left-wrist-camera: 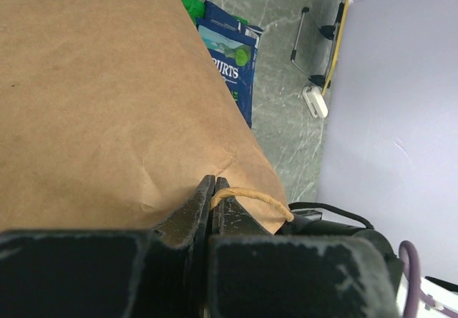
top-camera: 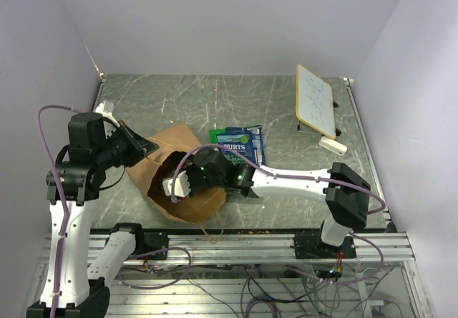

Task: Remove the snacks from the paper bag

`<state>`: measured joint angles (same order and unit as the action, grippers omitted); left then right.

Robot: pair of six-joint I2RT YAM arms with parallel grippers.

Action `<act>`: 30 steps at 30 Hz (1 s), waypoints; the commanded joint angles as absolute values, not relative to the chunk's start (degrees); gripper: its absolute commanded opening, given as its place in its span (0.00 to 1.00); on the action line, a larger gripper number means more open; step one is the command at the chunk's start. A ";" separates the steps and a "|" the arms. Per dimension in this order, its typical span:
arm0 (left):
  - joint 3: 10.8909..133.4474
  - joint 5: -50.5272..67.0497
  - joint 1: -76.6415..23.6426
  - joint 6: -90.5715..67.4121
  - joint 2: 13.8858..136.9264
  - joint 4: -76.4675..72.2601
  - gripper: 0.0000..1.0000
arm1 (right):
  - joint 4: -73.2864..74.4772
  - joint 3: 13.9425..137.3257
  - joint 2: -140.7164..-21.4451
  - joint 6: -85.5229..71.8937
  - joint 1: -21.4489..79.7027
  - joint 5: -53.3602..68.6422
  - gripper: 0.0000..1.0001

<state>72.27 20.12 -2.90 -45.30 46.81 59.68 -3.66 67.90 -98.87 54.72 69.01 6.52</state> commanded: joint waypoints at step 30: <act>69.42 16.67 -3.03 -46.49 45.30 55.87 0.07 | -9.16 64.85 -62.53 45.40 68.34 8.43 0.00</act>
